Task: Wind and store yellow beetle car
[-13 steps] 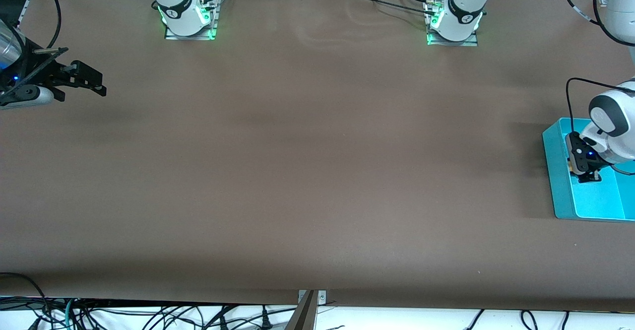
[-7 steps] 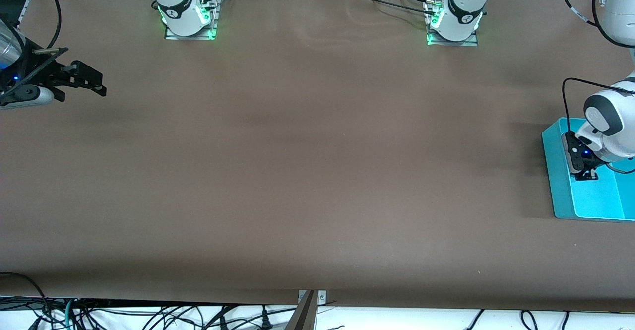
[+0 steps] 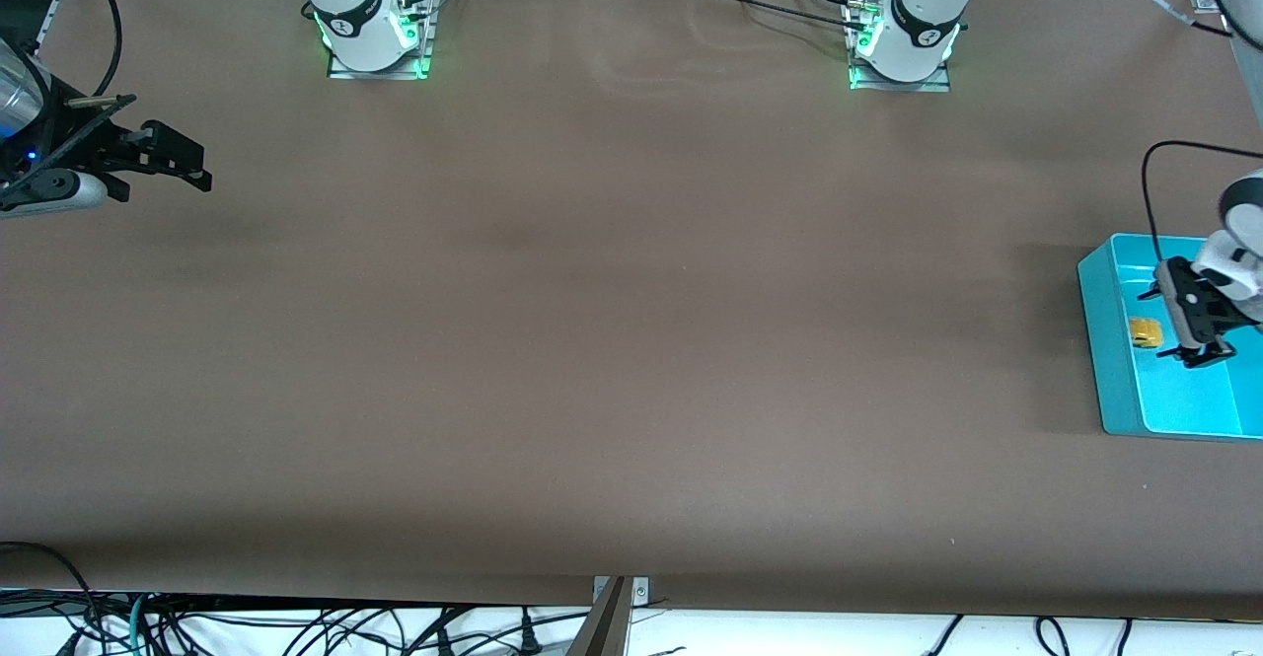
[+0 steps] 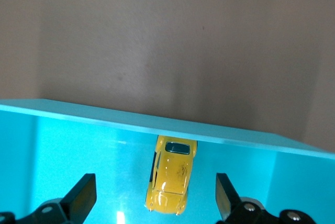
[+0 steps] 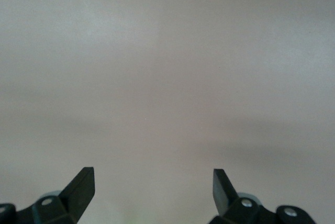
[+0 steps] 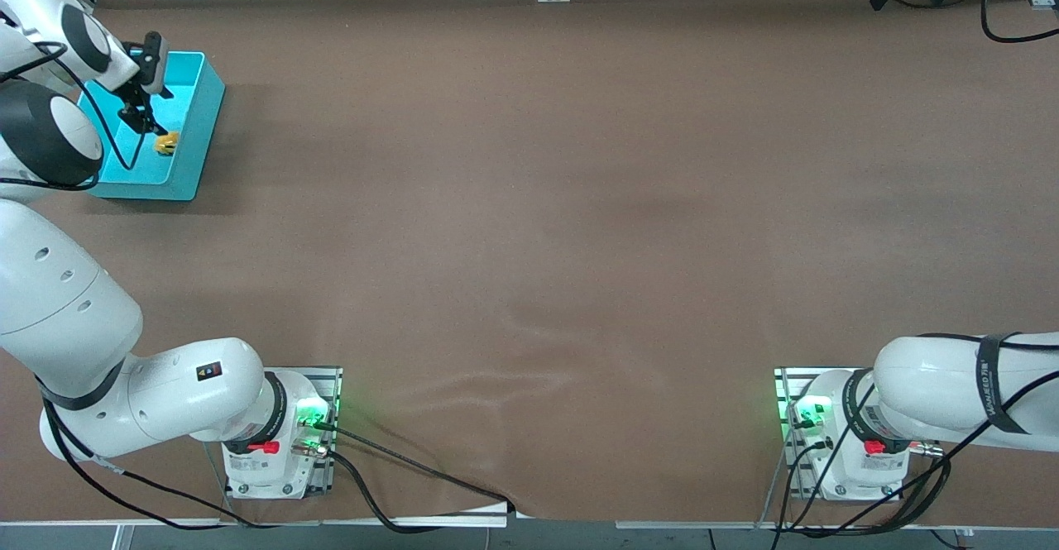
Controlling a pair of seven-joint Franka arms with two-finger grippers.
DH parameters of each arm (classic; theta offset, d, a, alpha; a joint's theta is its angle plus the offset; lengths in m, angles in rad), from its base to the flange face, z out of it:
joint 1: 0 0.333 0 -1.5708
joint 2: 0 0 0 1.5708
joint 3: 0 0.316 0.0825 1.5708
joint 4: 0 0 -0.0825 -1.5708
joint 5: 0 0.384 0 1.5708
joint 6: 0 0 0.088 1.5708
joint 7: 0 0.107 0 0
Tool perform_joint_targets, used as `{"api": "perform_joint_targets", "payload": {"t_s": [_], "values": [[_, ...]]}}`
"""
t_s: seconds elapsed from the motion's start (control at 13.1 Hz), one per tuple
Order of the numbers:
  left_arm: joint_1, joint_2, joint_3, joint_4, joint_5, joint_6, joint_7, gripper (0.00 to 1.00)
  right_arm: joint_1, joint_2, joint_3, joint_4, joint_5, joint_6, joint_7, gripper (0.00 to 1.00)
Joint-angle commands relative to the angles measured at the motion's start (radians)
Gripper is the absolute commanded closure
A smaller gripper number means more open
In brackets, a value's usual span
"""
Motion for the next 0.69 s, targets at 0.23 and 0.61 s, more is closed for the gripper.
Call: {"api": "perform_joint_targets", "payload": {"t_s": [0.23,0.61], "values": [[-0.109,-0.165,-0.019,0.076,-0.013,-0.372,-0.503,0.00,-0.003,0.008,0.002,0.024,0.002,-0.022,0.005,0.00],[-0.195,-0.303,-0.137,0.076,-0.014,-0.480,-1.052,0.00,-0.003,0.006,0.002,0.022,0.002,-0.022,0.005,0.00]]}}
